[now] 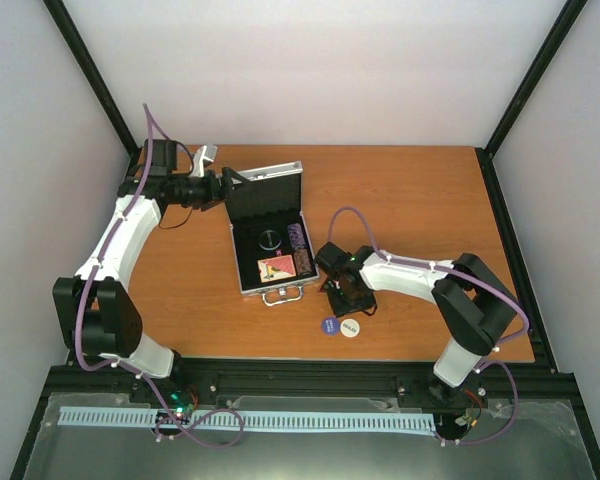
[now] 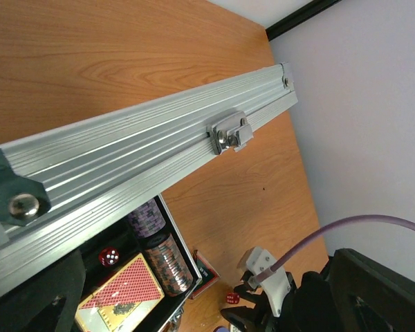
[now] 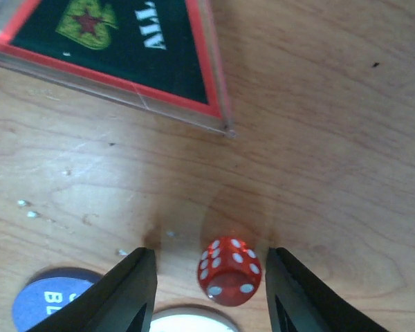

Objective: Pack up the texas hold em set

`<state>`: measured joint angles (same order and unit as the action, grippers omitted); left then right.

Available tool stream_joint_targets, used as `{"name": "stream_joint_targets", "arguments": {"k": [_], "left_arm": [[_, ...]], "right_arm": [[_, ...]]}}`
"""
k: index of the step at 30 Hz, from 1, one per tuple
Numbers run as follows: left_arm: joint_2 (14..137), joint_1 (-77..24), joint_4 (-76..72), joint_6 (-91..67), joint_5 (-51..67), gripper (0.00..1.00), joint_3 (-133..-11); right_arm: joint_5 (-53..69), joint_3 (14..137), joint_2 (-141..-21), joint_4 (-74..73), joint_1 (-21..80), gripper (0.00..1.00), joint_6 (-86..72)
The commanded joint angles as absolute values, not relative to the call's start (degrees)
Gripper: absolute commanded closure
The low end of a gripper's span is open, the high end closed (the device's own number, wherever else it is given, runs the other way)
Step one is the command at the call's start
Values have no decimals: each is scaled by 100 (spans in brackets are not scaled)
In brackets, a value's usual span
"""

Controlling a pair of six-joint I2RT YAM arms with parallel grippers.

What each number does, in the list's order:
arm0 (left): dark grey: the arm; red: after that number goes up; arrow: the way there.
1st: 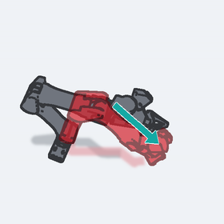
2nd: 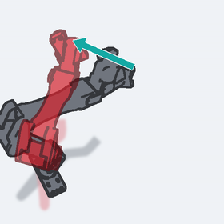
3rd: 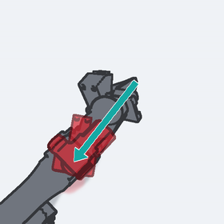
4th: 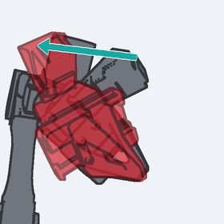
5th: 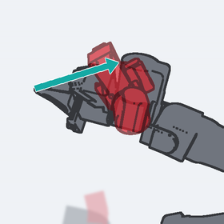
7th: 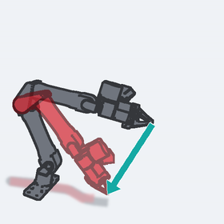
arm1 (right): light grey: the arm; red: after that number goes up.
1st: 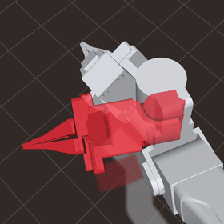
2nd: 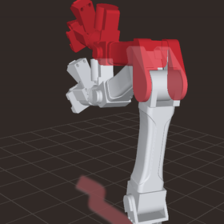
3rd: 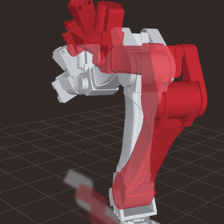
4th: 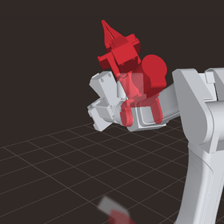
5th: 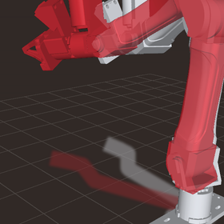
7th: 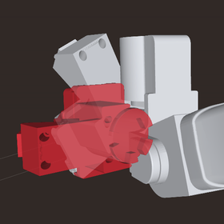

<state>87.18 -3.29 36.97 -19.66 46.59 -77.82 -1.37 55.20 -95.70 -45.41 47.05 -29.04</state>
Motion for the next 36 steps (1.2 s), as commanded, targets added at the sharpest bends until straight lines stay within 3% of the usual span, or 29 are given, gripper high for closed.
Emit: {"name": "stream_joint_targets", "arguments": {"k": [1,7,19,26,31,36], "left_arm": [[8583,-339,3671,-1841,4636,0,-7819],[8627,-335,3677,-1846,4634,0,-7871],[8721,-341,3737,-1824,4588,0,-7947],[8720,-339,3767,-1793,4599,0,-7977],[8740,-342,3794,-1756,4571,0,-7998],[8774,-340,3814,-1749,4569,0,-8046]], "right_arm": [[-48,5382,-9621,-4347,4521,56,-3006],[-123,5359,-9614,-4302,4440,61,-2951],[-144,5850,-9671,-4707,4411,86,-2621],[5,7678,-9627,-5189,4412,86,-2066],[286,9130,-10502,-5122,4408,86,-1800],[595,9713,-11332,-4746,4412,86,-1820]]}}
